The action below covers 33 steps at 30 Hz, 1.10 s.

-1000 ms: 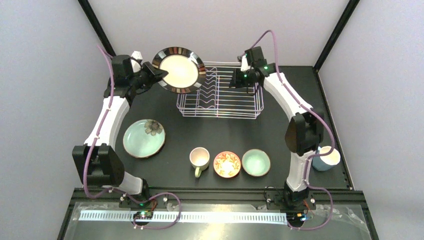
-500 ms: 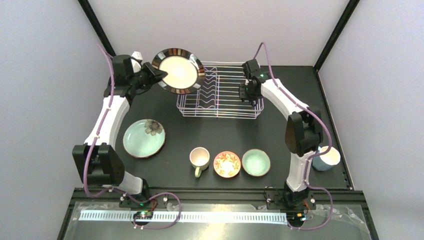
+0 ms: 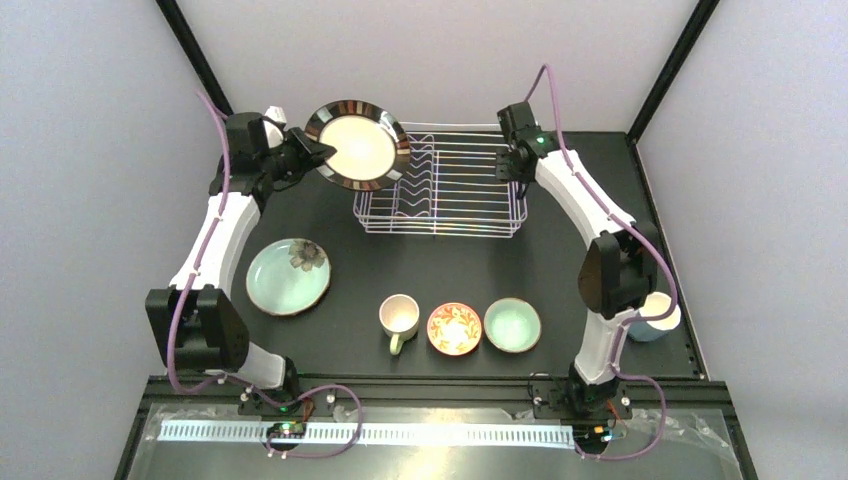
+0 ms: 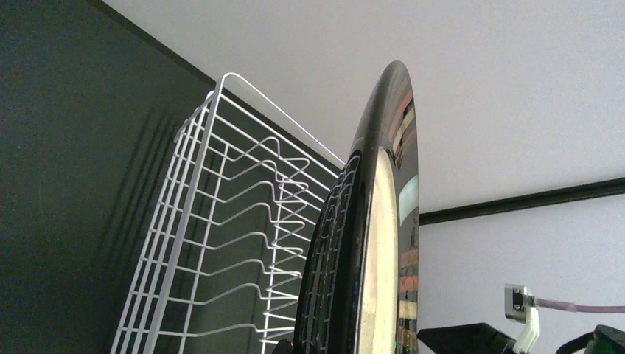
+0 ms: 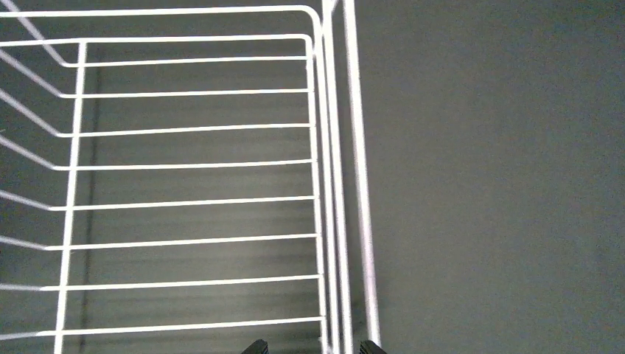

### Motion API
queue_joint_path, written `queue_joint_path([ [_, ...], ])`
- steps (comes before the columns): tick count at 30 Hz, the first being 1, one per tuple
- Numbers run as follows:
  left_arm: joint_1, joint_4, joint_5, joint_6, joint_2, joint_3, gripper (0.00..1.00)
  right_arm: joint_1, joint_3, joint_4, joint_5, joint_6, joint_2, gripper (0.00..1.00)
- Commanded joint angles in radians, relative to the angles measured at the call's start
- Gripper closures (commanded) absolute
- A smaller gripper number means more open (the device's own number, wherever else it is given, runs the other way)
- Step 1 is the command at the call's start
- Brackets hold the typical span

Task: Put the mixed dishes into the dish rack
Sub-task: Move the dish rack to the center of the board.

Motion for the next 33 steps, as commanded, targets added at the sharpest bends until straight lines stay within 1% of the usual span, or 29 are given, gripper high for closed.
queue_joint_path([
  [1, 0.001, 0.118, 0.064, -0.021, -0.035, 0.031, 0.99, -0.044, -0.021, -0.024, 0.055, -0.002, -0.03, 0.28],
  [6, 0.001, 0.115, 0.067, -0.015, -0.029, 0.032, 0.99, -0.072, -0.042, -0.003, 0.031, -0.02, -0.016, 0.28],
  [14, 0.001, 0.108, 0.068, -0.005, -0.021, 0.035, 0.99, -0.076, -0.063, 0.014, -0.027, -0.058, 0.044, 0.27],
  [23, 0.001, 0.092, 0.071, 0.014, -0.013, 0.046, 0.99, -0.13, -0.103, 0.058, -0.112, -0.093, 0.095, 0.28],
  [30, 0.001, 0.093, 0.075, 0.022, -0.006, 0.044, 0.99, -0.148, -0.097, 0.085, -0.216, -0.162, 0.152, 0.28],
  [33, 0.001, 0.092, 0.075, 0.025, -0.002, 0.043, 0.99, -0.148, -0.095, 0.096, -0.261, -0.204, 0.168, 0.3],
])
